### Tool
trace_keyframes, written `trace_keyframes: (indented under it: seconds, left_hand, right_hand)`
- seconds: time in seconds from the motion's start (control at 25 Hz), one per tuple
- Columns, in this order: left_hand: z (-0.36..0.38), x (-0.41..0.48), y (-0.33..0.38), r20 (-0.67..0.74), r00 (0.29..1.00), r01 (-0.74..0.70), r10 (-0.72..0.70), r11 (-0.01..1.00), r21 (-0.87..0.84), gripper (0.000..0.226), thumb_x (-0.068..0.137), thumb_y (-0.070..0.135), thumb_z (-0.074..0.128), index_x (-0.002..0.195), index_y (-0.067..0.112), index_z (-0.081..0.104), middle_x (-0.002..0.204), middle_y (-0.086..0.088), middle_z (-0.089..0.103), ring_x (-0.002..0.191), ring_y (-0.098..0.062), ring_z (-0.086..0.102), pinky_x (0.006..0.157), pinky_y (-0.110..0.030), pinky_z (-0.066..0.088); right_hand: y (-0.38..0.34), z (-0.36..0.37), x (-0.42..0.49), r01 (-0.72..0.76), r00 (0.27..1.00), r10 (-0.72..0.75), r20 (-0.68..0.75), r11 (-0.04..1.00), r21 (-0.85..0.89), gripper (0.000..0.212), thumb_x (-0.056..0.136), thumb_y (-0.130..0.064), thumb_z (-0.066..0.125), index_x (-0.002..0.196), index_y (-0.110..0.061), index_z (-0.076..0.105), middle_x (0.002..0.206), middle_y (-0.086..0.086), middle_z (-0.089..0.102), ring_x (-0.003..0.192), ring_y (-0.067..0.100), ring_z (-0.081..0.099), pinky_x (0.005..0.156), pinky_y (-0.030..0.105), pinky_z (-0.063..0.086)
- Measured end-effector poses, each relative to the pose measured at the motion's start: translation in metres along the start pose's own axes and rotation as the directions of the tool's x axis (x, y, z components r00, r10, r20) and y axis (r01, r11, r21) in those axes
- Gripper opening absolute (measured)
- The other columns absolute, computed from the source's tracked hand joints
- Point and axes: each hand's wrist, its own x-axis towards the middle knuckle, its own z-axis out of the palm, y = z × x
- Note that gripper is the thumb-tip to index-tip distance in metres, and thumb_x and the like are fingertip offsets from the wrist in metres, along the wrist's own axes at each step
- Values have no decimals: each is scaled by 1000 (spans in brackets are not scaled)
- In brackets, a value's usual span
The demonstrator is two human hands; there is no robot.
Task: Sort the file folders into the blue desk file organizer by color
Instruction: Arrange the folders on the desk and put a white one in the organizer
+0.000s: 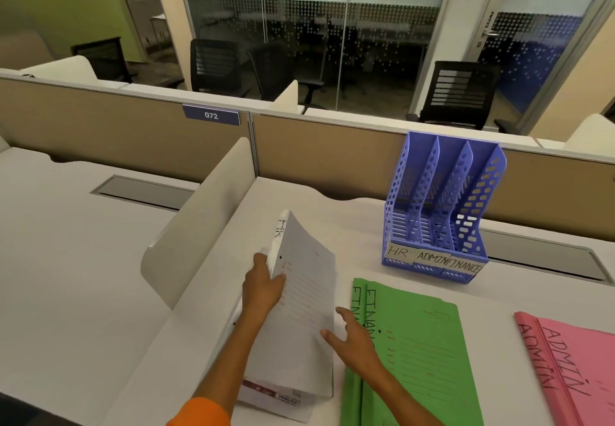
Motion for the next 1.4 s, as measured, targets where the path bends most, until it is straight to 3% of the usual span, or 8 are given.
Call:
trace_keyframes:
  seconds: [0.12,0.36,0.44,0.64,0.76,1.0,1.16,1.4]
  left_hand:
    - [-6,-14,42,-125,989,-85,76,995,-61,39,91,28,66,117,20,38,94,3,55,65,-4,54,49,-16,41]
    - [26,-53,124,-318,935,-267,160,905,-331,33,94,25,62,111,28,33,102,3,57,79,-12,63,52,-15,49]
    - [45,-67,145,-329,928,-305,174,861,-406,33,95,24,61,108,30,31,100,5,56,78,-8,64,47,-11,50]
    - [91,-95,179,-274,931,-351,241,797,-492,31,96,24,58,107,34,31,107,3,57,78,-8,67,49,-10,51]
    - [108,-101,189,-197,933,-357,301,846,-397,27,98,23,53,111,28,30,119,-4,59,85,-14,69,56,-19,59]
    - [117,-92,197,116,961,-265,252,958,108,29,99,30,47,103,21,20,109,-3,63,83,-20,69,68,-39,63]
    - [119,-81,205,139,965,-229,224,973,24,30,99,20,48,101,21,18,115,-7,61,77,-13,64,54,-23,55]
    - [113,-67,209,54,950,-304,309,949,-83,26,101,21,45,103,24,20,109,-7,62,78,-16,68,56,-28,59]
  right_hand:
    - [-14,-28,6,4,998,4,-66,993,115,73,89,-50,65,150,-22,35,156,0,38,141,19,39,116,39,36]
    - [-7,-86,0,-55,972,153,-178,886,460,66,90,-42,67,145,-18,41,145,5,51,124,20,54,106,37,47]
    - [4,-102,0,-137,964,252,-87,749,649,57,90,-43,67,134,-14,46,136,7,57,114,23,61,98,39,53]
    - [22,-139,14,-172,946,305,111,181,968,35,94,-14,64,121,6,57,113,24,70,98,37,70,76,44,62]
    - [31,-159,23,-139,920,375,109,52,989,28,97,3,53,124,5,55,103,20,70,89,30,67,75,45,58]
    - [45,-194,39,-115,874,483,51,105,988,44,95,18,37,127,-6,54,114,12,61,85,21,57,81,46,51]
    - [41,-207,55,-100,895,445,17,162,982,43,93,17,36,122,-10,55,96,9,62,80,19,55,98,56,46]
    - [22,-226,81,-112,950,312,-5,354,929,26,97,8,43,120,1,52,123,22,61,104,32,57,96,55,51]
